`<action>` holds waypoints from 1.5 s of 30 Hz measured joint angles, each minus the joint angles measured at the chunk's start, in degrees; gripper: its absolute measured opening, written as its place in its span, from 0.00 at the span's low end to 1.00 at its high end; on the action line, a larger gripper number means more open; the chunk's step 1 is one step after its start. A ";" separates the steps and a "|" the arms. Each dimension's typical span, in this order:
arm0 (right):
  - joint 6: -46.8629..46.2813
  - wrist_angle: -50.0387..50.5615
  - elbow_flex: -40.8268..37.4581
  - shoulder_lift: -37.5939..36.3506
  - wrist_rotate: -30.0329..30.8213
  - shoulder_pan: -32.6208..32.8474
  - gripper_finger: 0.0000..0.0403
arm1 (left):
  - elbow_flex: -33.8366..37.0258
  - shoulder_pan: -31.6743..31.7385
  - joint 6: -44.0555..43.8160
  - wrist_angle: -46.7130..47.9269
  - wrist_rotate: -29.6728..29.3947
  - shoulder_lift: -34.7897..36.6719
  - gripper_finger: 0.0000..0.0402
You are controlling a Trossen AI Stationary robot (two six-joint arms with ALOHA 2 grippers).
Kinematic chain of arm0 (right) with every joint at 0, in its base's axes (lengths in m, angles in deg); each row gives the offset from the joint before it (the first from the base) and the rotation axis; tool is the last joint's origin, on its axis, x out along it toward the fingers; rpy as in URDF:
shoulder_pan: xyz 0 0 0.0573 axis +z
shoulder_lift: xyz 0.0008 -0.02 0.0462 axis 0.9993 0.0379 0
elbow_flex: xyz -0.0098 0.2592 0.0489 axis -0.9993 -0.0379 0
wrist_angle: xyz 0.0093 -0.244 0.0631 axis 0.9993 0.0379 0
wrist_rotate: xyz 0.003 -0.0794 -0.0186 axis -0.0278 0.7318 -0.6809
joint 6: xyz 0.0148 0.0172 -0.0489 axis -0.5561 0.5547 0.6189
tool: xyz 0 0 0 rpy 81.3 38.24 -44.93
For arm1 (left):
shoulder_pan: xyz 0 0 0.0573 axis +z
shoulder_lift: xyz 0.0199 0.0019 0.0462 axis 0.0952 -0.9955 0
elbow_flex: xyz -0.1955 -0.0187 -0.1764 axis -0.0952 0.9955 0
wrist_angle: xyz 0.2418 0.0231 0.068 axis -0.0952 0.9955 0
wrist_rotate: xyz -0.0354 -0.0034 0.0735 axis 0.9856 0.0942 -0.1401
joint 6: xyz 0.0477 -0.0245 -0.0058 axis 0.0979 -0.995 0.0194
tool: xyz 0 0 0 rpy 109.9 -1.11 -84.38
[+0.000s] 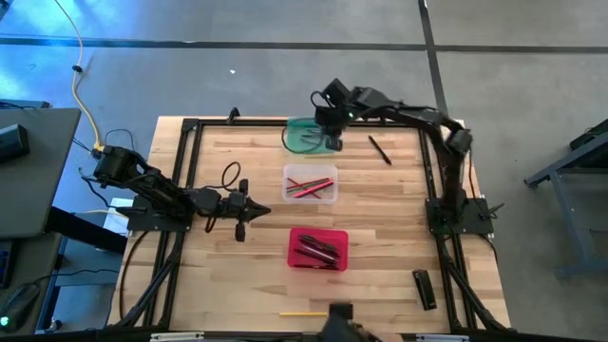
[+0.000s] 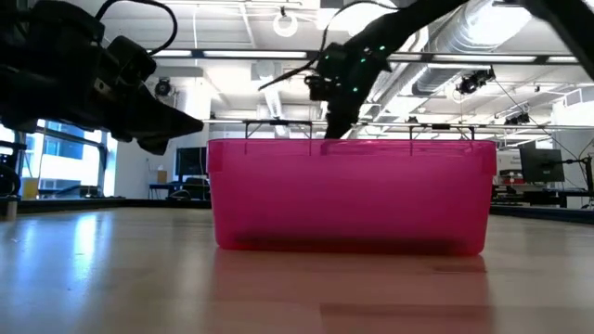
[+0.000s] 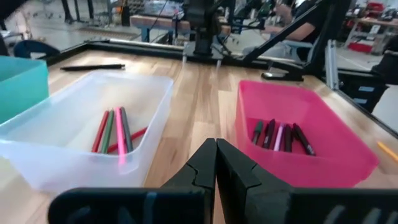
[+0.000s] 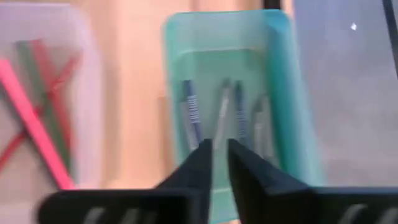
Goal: Sort crayons/erasers/pens/pencils in bins
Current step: Adjust the red bin
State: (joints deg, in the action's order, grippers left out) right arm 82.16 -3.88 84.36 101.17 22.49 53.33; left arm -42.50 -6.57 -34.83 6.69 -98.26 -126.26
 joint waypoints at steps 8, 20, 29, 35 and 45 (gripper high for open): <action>-10.85 -13.59 -28.36 -18.42 2.24 7.52 0.03 | -0.02 0.00 -2.57 2.56 1.25 0.00 0.00; -43.66 -12.90 -49.58 -35.60 4.10 37.23 0.00 | -7.75 -6.49 -5.00 23.31 13.06 -0.17 0.00; -57.85 -21.88 -54.49 -34.86 5.85 51.04 0.00 | -14.34 -12.98 -7.31 27.51 5.87 -5.41 0.00; -59.41 -25.68 -54.99 -31.11 7.69 53.27 0.00 | -20.53 -14.85 -7.98 27.51 4.83 -14.42 0.00; -59.00 -32.64 -54.55 -25.15 9.13 53.28 0.00 | -24.68 -15.10 -9.54 33.33 -0.55 -16.33 0.00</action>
State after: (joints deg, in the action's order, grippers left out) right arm 23.16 -36.52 29.82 76.02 31.62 106.61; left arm -67.18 -21.67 -44.37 40.01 -98.81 -142.60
